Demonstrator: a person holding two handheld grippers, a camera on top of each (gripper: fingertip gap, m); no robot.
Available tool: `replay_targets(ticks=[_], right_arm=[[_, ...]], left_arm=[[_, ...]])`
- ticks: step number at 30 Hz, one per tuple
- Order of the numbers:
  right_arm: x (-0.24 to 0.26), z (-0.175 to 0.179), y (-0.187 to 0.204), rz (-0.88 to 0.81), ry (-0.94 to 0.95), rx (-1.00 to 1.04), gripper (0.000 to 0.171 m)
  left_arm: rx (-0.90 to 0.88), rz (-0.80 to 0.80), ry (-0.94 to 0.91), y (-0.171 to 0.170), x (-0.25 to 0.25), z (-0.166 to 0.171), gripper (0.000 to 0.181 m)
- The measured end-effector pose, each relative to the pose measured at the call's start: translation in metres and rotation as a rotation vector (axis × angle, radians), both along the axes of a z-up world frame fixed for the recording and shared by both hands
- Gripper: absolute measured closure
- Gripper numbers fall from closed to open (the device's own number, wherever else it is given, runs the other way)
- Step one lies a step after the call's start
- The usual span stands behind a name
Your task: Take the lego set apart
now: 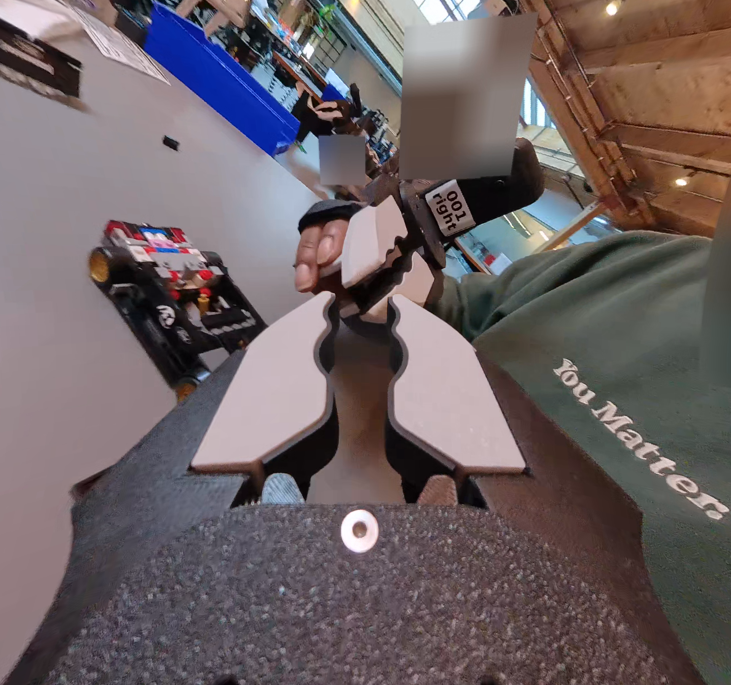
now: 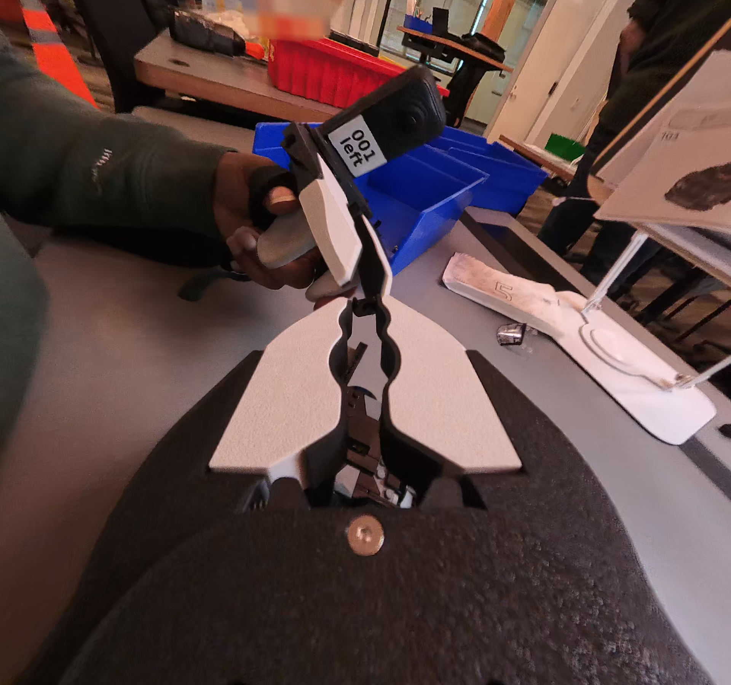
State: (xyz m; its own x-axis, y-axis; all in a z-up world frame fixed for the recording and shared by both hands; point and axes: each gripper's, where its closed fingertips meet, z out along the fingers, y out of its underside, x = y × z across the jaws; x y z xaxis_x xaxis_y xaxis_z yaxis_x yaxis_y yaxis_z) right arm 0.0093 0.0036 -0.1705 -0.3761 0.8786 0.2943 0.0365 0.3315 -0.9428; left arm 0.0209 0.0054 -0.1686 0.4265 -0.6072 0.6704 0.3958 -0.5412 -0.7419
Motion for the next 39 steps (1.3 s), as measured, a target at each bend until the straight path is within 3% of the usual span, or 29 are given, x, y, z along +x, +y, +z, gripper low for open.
replay_targets(ticks=[11, 15, 17, 19, 23, 25, 31, 39], right_arm=[[0.003, 0.008, -0.006, -0.026, 0.109, 0.175, 0.160], [0.002, 0.008, -0.003, -0.058, 0.122, 0.214, 0.160], [0.002, 0.012, 0.004, -0.087, 0.125, 0.172, 0.156], [0.002, 0.018, 0.014, -0.112, 0.120, 0.096, 0.150], [0.001, 0.026, 0.036, -0.158, 0.109, -0.055, 0.146], [0.000, 0.025, 0.044, -0.174, 0.090, -0.114, 0.145], [-0.003, 0.016, 0.051, -0.196, 0.031, -0.159, 0.144], [-0.004, 0.010, 0.057, -0.208, -0.006, -0.184, 0.147]], left_arm=[[-0.052, -0.063, -0.144, -0.004, 0.007, 0.008, 0.173], [-0.028, -0.025, -0.068, -0.003, 0.005, 0.008, 0.173], [0.007, 0.050, 0.024, -0.001, -0.007, 0.014, 0.173], [0.052, 0.201, 0.244, 0.000, -0.035, 0.019, 0.173], [0.005, 0.672, 0.897, -0.015, -0.149, 0.016, 0.173], [-0.110, 0.829, 1.052, -0.036, -0.199, 0.010, 0.172], [-0.396, 0.873, 1.104, -0.067, -0.243, -0.033, 0.171], [-0.415, 0.914, 1.118, -0.062, -0.246, -0.035, 0.122]])
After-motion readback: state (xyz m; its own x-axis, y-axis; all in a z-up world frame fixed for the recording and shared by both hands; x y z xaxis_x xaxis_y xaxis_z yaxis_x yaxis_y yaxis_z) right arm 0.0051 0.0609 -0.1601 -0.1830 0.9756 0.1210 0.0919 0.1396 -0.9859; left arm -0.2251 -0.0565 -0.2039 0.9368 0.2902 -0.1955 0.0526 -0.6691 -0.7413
